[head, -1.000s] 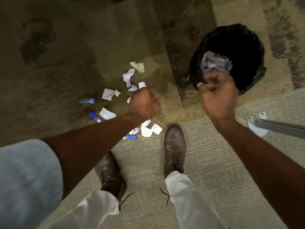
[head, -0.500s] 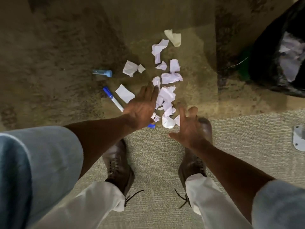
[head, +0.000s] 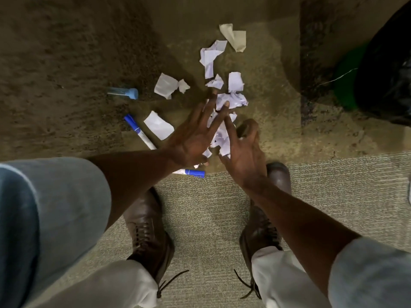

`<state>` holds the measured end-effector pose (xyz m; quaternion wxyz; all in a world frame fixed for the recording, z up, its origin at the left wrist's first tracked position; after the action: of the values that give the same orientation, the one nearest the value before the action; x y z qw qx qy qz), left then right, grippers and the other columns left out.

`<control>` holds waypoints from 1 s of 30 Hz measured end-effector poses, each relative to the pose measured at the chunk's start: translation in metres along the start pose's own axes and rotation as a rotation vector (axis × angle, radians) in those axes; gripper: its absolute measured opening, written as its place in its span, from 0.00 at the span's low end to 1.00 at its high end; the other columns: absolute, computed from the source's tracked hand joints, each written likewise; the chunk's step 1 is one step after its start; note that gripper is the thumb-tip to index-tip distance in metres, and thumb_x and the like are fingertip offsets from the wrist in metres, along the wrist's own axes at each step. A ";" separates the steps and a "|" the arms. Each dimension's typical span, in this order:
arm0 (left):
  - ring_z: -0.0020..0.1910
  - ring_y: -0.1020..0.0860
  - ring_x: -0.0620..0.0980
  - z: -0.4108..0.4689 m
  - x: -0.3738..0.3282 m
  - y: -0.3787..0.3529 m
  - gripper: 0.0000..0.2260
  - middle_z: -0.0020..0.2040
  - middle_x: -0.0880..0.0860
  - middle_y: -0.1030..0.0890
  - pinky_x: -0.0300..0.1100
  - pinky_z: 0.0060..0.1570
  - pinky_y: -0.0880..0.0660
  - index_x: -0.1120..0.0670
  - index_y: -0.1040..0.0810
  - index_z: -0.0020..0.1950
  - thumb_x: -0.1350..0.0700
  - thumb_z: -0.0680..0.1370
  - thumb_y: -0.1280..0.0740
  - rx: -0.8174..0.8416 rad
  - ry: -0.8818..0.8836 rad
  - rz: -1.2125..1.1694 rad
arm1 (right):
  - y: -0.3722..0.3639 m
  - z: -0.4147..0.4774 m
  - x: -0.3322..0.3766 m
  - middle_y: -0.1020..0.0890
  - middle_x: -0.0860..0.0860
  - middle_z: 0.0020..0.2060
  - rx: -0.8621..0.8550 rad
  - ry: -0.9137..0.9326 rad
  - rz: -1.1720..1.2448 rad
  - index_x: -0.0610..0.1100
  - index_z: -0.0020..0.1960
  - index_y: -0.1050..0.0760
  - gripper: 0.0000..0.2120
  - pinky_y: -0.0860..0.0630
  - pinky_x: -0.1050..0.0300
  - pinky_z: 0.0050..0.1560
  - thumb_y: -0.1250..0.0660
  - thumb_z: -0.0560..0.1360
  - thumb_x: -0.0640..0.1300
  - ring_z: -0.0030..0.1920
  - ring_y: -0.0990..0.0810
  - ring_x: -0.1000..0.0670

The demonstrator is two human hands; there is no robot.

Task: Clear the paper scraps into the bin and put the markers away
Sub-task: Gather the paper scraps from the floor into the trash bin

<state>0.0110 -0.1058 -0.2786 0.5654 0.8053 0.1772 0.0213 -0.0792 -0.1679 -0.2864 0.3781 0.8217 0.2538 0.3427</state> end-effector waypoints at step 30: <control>0.55 0.20 0.61 -0.046 0.032 0.045 0.10 0.51 0.60 0.18 0.54 0.54 0.24 0.62 0.18 0.48 0.56 0.76 0.25 -0.026 0.563 -0.558 | 0.100 -0.021 -0.041 0.11 0.47 0.52 -0.234 -0.178 0.359 0.47 0.46 0.10 0.06 0.20 0.61 0.51 0.20 0.71 0.38 0.48 0.12 0.49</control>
<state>0.0421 -0.0678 -0.2258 0.4889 0.6816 0.5370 0.0889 -0.1058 -0.2449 -0.2120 0.4248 0.8311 0.0278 0.3578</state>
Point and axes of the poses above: each hand's wrist, its own z-axis towards the middle knuckle, its own y-axis out of the back of the hand, x = y × z, the point moved 10 cm from there along z, towards the middle knuckle
